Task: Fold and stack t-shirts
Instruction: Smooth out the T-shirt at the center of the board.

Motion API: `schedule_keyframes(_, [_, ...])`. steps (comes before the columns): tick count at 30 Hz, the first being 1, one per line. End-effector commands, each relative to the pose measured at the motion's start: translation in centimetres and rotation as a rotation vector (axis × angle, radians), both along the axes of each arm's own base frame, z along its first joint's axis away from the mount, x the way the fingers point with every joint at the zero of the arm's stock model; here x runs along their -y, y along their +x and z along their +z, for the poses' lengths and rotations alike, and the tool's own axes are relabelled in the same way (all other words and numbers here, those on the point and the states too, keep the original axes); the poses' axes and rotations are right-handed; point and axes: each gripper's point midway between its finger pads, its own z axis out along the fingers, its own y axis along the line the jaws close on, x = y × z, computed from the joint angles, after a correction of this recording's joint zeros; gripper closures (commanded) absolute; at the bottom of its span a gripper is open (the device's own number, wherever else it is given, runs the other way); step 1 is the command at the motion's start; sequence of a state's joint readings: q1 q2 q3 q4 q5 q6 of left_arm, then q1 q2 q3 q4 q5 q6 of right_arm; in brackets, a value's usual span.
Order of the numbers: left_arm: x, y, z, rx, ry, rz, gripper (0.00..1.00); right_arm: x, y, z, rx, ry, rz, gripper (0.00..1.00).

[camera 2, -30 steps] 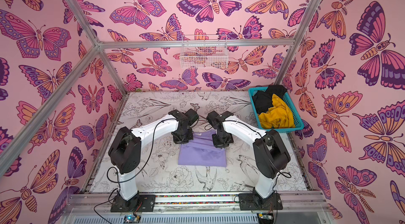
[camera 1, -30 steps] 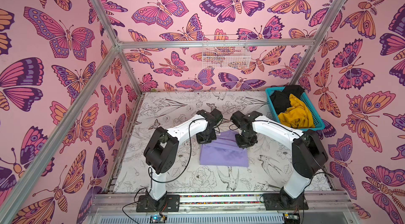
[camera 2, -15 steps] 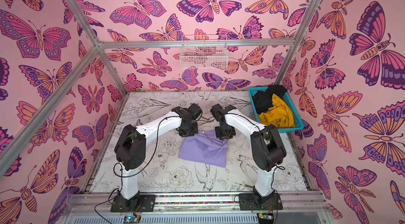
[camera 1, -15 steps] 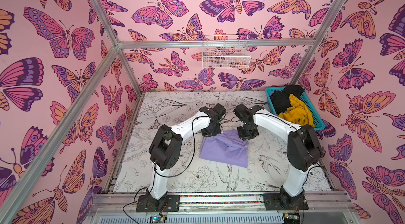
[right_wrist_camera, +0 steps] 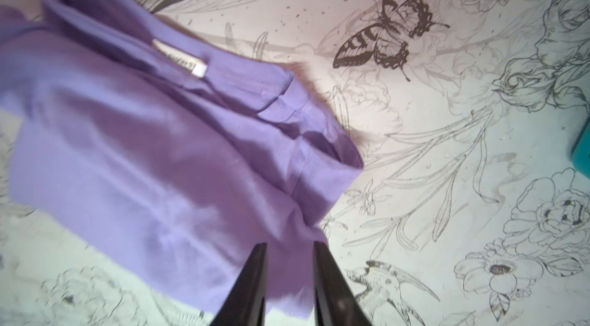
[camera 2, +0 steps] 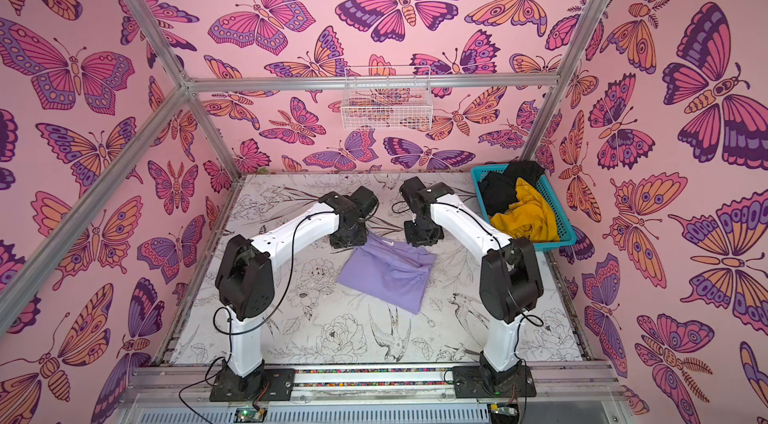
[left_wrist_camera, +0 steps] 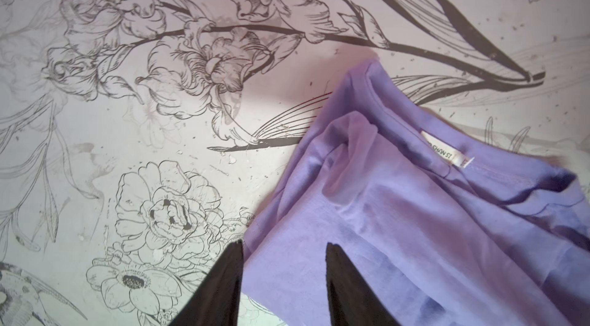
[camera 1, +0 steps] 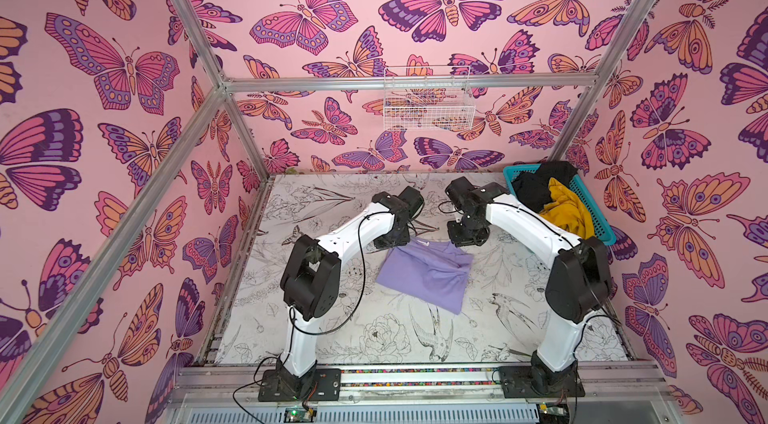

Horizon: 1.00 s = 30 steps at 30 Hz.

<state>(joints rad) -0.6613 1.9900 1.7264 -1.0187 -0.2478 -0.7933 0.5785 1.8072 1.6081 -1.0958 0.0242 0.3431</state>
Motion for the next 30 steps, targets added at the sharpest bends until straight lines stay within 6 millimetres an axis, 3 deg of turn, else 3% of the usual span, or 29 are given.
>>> schedule_keyframes(1, [-0.7,0.3,2.0,0.040,0.010,0.020,0.49,-1.3,-3.5,3.1,-0.005,0.032,0.045,0.71])
schedule_keyframes(4, [0.1,0.8,2.9,0.055,-0.030,0.022,0.49,-2.5,-6.0,3.1,-0.031,0.068,0.062,0.75])
schedule_keyframes(7, [0.7,0.4,4.0,0.050,-0.084,0.012,0.50,-2.9,-8.0,1.8,-0.079,0.084,0.049,0.90])
schedule_keyframes(10, [0.6,-1.4,4.8,0.014,-0.140,0.040,0.51,-3.6,-9.7,0.1,-0.136,0.127,0.037,0.99])
schedule_keyframes(15, [0.1,-4.6,5.5,-0.051,-0.219,0.073,0.51,-5.0,-10.6,-2.2,-0.206,0.165,0.037,1.00])
schedule_keyframes(23, [-0.4,-7.4,5.7,-0.108,-0.287,0.108,0.52,-7.0,-7.6,-6.7,-0.249,0.102,0.080,1.00])
schedule_keyframes(27, [-1.3,-8.3,5.6,-0.107,-0.274,0.112,0.52,-5.6,-4.1,-8.4,-0.218,0.029,0.057,1.00])
schedule_keyframes(30, [-1.8,-9.0,5.4,-0.111,-0.267,0.110,0.52,-3.6,-0.6,-7.7,-0.138,-0.030,0.051,1.00])
